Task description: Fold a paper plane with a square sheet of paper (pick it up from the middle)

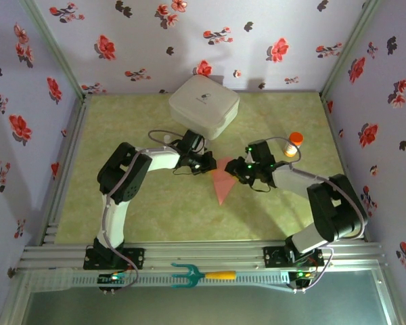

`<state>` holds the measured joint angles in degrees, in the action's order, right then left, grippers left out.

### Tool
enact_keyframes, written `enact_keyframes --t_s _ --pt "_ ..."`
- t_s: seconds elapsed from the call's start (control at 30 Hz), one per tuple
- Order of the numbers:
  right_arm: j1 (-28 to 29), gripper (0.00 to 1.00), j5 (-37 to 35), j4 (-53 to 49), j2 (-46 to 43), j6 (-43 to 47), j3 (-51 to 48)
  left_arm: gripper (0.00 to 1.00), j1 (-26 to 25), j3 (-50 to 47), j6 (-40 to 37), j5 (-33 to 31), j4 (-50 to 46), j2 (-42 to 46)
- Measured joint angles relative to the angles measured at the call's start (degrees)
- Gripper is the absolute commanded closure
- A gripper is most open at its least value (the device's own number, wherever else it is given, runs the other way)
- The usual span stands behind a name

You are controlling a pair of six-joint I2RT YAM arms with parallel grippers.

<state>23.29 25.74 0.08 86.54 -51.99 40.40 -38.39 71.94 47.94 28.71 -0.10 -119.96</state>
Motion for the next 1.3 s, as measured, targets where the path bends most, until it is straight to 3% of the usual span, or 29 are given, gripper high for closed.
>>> enact_keyframes --t_s 0.17,0.9,1.3 --pt "-3.8 0.61 0.3 -0.6 0.9 0.4 -1.0 0.97 0.4 -0.4 -2.0 1.3 0.1 0.0" --pt "-5.2 0.61 3.5 -1.2 5.5 2.9 -0.4 0.96 0.9 -1.3 -3.8 3.7 1.0 0.0" --pt "-5.5 0.65 10.4 3.8 7.3 2.5 -0.3 0.96 0.9 -1.5 -3.8 3.9 1.4 0.0"
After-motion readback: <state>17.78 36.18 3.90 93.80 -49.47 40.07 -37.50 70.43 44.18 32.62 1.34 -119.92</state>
